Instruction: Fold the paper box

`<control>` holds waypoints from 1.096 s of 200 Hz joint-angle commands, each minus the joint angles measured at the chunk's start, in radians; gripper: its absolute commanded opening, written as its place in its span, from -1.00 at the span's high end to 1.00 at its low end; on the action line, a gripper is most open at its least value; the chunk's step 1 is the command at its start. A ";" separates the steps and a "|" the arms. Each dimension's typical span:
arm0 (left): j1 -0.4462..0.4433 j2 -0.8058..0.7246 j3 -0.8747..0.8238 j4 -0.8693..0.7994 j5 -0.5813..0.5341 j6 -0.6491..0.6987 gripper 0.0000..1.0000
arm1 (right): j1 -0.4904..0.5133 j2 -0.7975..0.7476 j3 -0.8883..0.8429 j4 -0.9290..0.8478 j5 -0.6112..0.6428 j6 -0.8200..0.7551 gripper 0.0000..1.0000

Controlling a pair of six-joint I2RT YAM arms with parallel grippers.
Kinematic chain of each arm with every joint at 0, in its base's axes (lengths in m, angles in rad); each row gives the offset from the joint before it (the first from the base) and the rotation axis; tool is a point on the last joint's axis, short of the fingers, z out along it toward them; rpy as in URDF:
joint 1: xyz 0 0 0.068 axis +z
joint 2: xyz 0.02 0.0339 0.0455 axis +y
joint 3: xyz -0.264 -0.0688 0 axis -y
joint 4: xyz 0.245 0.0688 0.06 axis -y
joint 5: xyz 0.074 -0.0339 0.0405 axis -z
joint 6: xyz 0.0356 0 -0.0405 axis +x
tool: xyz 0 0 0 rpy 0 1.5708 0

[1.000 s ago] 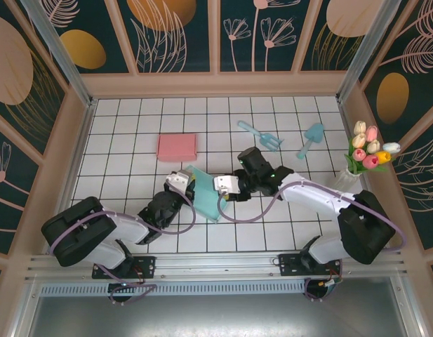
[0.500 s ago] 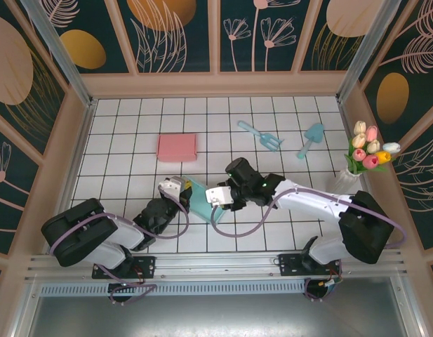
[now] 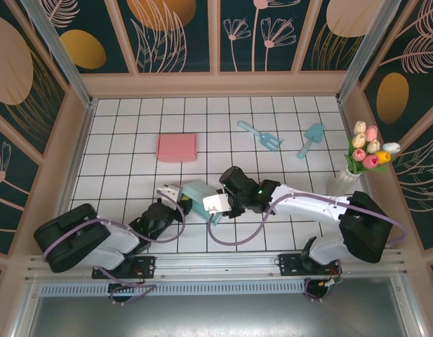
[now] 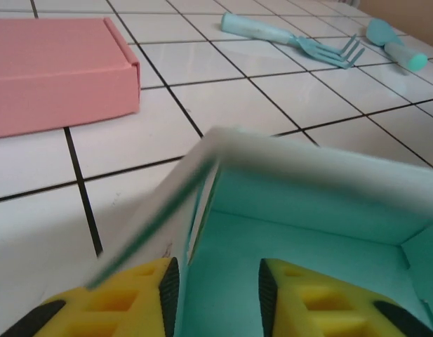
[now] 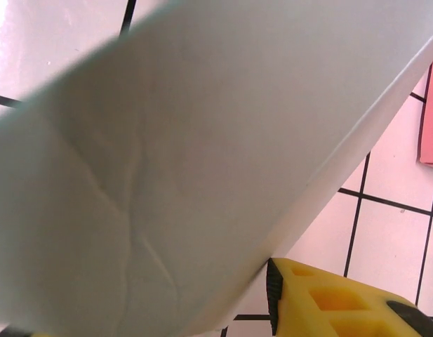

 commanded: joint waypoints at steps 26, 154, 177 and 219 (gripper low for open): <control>-0.007 -0.307 -0.024 -0.336 0.001 -0.116 0.06 | 0.010 0.033 0.008 -0.035 0.049 0.033 0.20; -0.008 -0.936 0.146 -1.006 0.021 -0.384 0.04 | 0.010 0.049 0.026 -0.045 0.051 0.022 0.21; -0.007 -0.818 0.184 -0.966 -0.081 -0.327 -0.16 | 0.012 0.050 0.032 -0.048 0.045 0.027 0.21; -0.005 -0.603 0.275 -0.913 -0.169 -0.270 -0.29 | 0.017 0.041 0.017 -0.052 0.053 0.027 0.22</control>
